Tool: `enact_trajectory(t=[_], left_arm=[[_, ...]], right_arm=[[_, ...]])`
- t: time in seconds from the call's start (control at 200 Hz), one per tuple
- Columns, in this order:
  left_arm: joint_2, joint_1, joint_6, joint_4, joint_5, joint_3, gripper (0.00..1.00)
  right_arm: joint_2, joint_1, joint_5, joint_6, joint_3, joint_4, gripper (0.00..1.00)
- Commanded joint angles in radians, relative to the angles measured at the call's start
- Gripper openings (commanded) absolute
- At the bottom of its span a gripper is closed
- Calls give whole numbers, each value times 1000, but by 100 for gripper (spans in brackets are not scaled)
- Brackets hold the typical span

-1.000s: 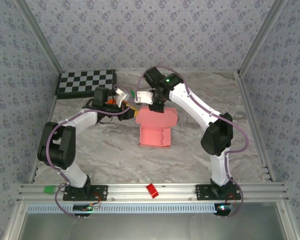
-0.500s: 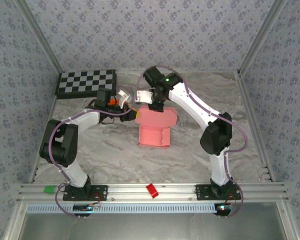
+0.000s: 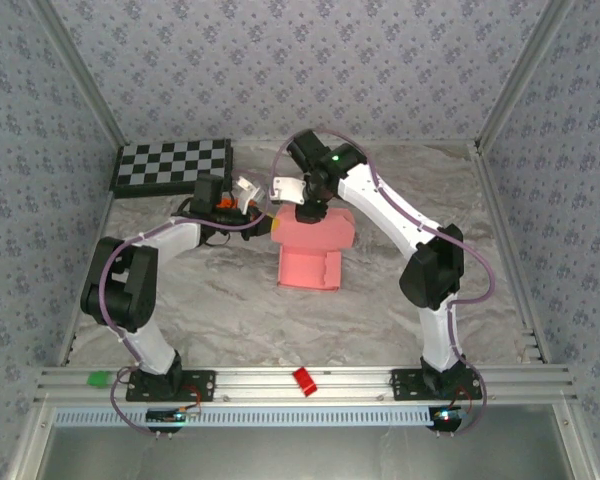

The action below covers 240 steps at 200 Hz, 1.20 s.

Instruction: Fold the paper box

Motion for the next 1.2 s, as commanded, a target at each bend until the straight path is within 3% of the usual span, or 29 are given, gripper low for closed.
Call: enact_trajectory(t=[0.0, 0.21, 0.48, 0.71, 0.845, 1.194], left_arm=[[-57, -7, -3, 70, -39, -27, 0], [-90, -11, -34, 152, -111, -80, 0], [-142, -17, -95, 235, -207, -161, 0], [-178, -34, -142, 307, -268, -224, 0], [-192, -36, -193, 358, -293, -254, 0], [-210, -47, -260, 477, -309, -328, 0]], right_arm=[[-21, -14, 28, 57, 30, 39, 51], [-94, -44, 135, 218, -26, 162, 58], [-331, -87, 179, 593, -276, 292, 63], [-564, -172, 44, 940, -646, 404, 65], [-656, -224, -58, 1060, -856, 495, 65], [-654, -262, -180, 1308, -1195, 862, 58]])
